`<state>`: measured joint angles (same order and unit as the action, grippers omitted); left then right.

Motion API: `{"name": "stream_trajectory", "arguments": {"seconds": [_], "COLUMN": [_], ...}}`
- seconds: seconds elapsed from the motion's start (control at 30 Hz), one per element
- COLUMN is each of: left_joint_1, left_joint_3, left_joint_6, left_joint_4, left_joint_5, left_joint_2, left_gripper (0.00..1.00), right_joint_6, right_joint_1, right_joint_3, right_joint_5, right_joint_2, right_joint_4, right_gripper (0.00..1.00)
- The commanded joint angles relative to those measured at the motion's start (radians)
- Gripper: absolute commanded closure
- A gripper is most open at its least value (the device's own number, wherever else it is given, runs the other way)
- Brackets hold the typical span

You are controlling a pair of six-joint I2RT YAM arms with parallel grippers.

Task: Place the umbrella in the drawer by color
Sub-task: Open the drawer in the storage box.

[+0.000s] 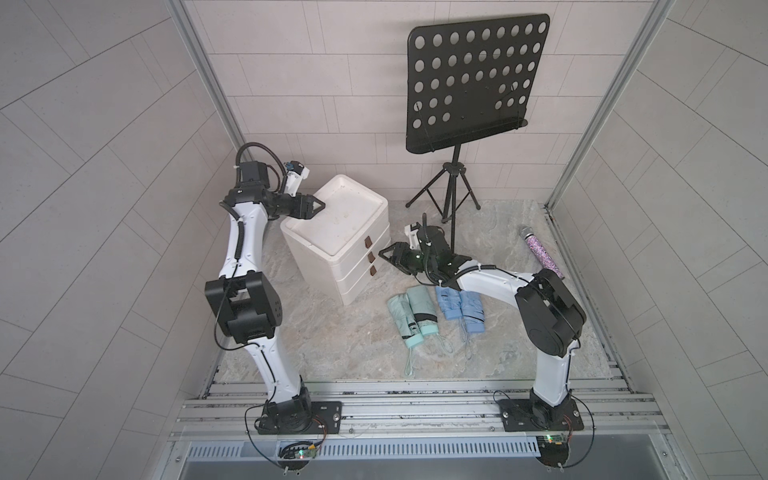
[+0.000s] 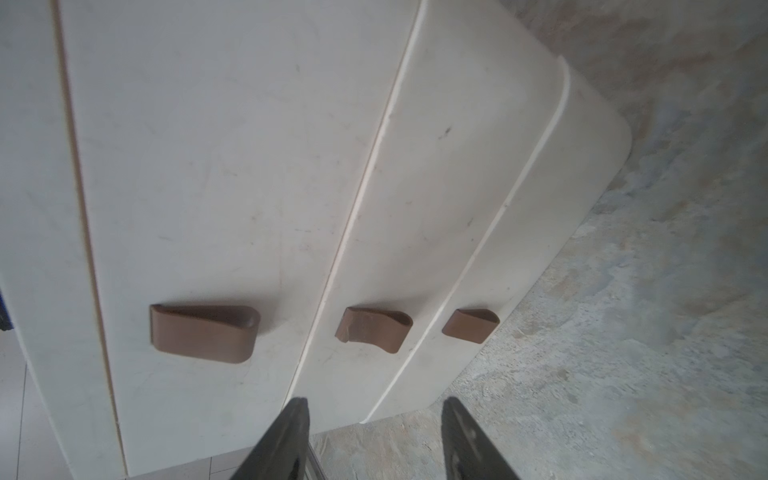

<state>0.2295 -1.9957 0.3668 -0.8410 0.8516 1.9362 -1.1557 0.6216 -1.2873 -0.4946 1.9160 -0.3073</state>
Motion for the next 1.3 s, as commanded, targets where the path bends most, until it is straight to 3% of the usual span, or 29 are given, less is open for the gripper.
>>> {"name": "stream_trajectory", "arguments": {"seconds": [0.0,0.17,0.5,0.77,1.27], "left_joint_1": [-0.004,-0.004,-0.003,-0.004,-0.003], "left_joint_3": [0.032,0.038,0.041,0.040,0.042], "left_joint_6": [0.006,0.010,0.017,0.017,0.015], "left_joint_4": [-0.095,-0.095,-0.095,-0.093,-0.093], "left_joint_5": [0.054,0.047,0.042,0.038,0.037], "left_joint_2": [-0.012,-0.017,-0.019,-0.017,-0.013], "left_gripper": [0.36,0.36,0.36,0.36,0.36], "right_joint_6": [-0.092,-0.149,-0.209,-0.339,-0.463], "right_joint_1": [0.000,0.001,0.006,0.007,0.023], "right_joint_3": [0.006,-0.017,-0.017,-0.014,0.016], "right_joint_5": [-0.046,-0.066,-0.074,-0.090,-0.075], "right_joint_2": [0.044,0.108,0.170,0.251,0.310], "right_joint_4": [-0.190,-0.257,-0.329,-0.551,-0.756], "right_gripper": [0.50,0.55,0.55,0.56,0.58]}}
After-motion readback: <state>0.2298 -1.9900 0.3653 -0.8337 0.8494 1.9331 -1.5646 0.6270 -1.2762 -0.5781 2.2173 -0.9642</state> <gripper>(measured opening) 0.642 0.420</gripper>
